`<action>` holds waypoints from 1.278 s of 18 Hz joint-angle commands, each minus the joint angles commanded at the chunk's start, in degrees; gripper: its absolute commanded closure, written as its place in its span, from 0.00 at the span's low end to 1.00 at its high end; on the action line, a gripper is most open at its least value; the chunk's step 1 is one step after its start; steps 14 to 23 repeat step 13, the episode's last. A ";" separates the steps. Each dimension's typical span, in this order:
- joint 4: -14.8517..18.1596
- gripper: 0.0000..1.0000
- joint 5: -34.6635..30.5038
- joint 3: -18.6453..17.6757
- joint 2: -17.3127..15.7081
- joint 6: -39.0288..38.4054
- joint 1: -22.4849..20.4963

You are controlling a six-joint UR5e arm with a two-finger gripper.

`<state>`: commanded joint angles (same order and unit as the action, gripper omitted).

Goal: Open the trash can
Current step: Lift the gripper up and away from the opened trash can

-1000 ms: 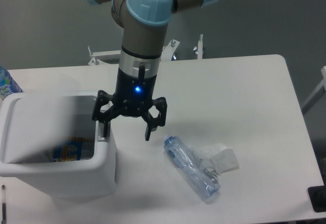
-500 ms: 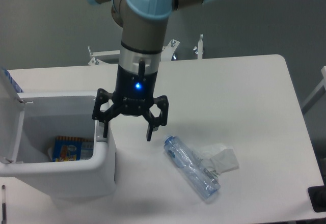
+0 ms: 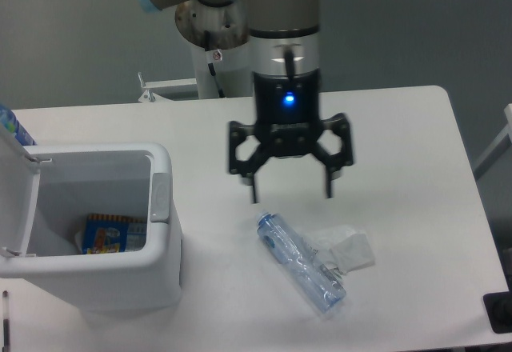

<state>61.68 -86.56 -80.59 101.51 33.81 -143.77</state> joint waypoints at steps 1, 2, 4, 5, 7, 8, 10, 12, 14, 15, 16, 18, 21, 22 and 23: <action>1.76 0.00 -0.36 0.00 0.00 3.07 -1.32; 3.34 0.00 -0.54 -0.26 0.00 6.67 -2.38; 5.28 0.00 -2.81 -1.31 -0.52 14.67 -4.31; 5.20 0.00 -4.22 -2.89 -0.88 18.45 -5.54; 4.85 0.00 -5.20 -5.00 -1.49 24.52 -7.21; 4.94 0.00 -5.20 -5.18 -1.50 26.64 -8.18; 4.94 0.00 -5.20 -5.19 -1.50 28.50 -9.68; 4.77 0.00 -5.20 -5.19 -1.41 29.03 -10.38; 4.76 0.00 -5.20 -4.93 -1.23 29.21 -10.56; 4.76 0.00 -5.20 -4.93 -1.23 29.21 -10.56; 4.76 0.00 -5.20 -4.93 -1.23 29.21 -10.56; 4.76 0.00 -5.20 -4.93 -1.23 29.21 -10.56; 4.76 0.00 -5.20 -4.93 -1.23 29.21 -10.56; 4.76 0.00 -5.20 -4.93 -1.23 29.21 -10.56; 4.76 0.00 -5.20 -4.93 -1.23 29.21 -10.56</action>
